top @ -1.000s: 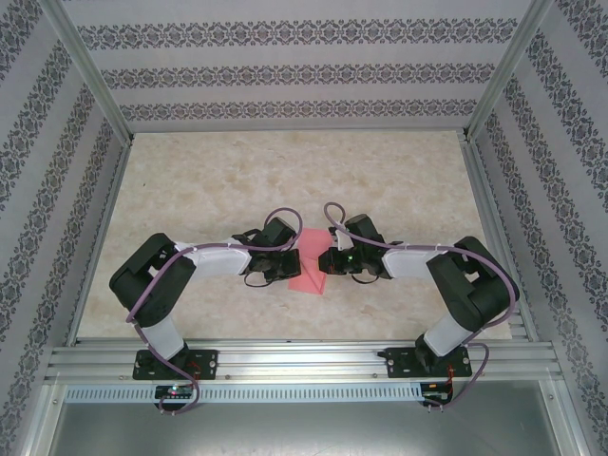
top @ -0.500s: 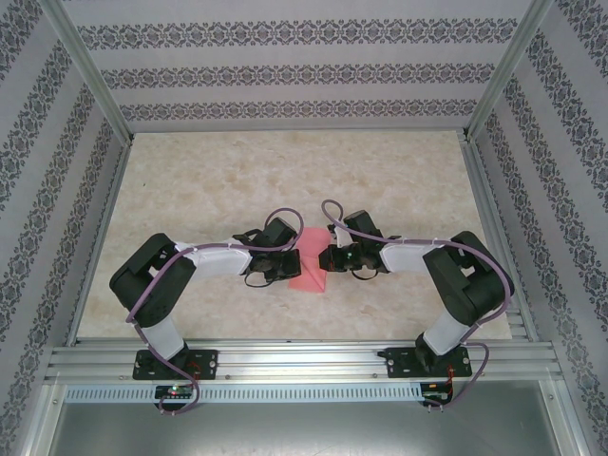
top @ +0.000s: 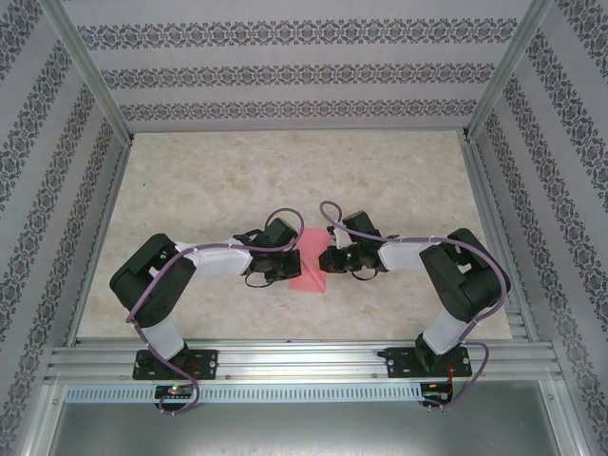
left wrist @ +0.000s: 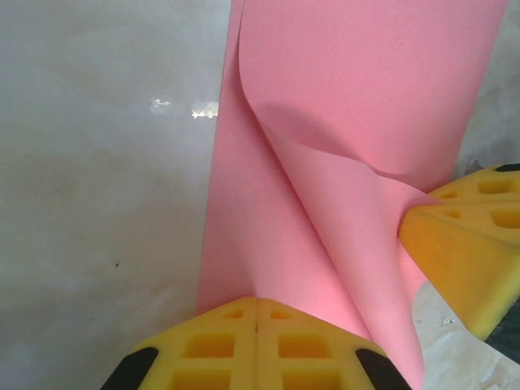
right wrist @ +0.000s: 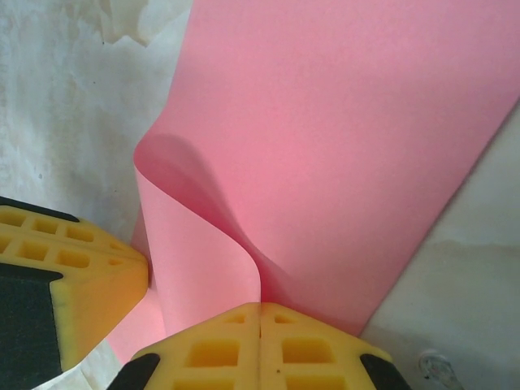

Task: Fold a paper plane with a square sheet of paper (pick it up from the middle)
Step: Fold the triangle a second time at the center of the table.

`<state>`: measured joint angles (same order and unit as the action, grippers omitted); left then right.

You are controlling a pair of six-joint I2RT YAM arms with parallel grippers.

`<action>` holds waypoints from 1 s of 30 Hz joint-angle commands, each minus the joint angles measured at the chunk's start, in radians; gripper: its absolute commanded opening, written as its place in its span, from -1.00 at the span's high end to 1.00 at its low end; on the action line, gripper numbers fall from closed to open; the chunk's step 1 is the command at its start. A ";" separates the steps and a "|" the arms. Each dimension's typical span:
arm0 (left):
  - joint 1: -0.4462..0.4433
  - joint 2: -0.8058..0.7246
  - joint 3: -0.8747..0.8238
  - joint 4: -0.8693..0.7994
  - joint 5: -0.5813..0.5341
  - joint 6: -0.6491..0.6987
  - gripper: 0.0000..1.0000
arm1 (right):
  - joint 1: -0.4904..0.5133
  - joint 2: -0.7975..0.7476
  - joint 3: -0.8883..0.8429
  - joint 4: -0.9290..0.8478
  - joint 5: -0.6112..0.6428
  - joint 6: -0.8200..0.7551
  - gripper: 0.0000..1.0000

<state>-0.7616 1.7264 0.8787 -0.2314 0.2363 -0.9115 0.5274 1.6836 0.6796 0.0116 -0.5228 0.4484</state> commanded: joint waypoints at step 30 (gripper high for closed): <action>-0.007 -0.005 0.131 0.063 -0.013 -0.049 0.69 | -0.008 0.042 0.014 -0.015 0.049 -0.040 0.91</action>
<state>-0.7624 1.6802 0.9836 -0.2302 0.1963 -0.9287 0.5274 1.6974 0.6907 0.0151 -0.5224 0.4301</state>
